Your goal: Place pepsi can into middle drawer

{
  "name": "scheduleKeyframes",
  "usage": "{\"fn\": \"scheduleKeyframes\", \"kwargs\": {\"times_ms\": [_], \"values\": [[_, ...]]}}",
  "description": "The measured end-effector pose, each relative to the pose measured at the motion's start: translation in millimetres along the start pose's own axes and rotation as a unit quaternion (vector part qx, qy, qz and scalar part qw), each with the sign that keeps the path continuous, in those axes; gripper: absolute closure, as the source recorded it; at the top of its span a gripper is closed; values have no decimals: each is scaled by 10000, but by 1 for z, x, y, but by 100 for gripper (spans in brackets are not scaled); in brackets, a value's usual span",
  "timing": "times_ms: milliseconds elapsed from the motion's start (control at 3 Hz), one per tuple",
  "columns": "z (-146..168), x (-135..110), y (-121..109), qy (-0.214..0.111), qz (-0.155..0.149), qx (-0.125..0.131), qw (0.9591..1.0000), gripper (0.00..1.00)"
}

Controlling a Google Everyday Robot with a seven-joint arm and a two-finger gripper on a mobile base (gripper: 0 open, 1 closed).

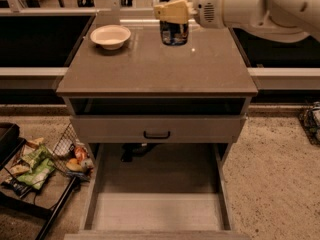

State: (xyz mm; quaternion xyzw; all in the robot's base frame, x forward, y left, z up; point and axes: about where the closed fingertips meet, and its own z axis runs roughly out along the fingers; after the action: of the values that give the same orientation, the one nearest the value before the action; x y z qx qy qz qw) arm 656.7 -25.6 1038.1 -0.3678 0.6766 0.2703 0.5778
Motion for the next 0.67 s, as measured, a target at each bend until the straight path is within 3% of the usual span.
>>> {"fn": "scheduleKeyframes", "kwargs": {"times_ms": [333, 667], "values": [[-35, -3, 51, -6, -161, 211, 9996, 100], [-66, 35, 85, 223, -167, 552, 9981, 100]]}}
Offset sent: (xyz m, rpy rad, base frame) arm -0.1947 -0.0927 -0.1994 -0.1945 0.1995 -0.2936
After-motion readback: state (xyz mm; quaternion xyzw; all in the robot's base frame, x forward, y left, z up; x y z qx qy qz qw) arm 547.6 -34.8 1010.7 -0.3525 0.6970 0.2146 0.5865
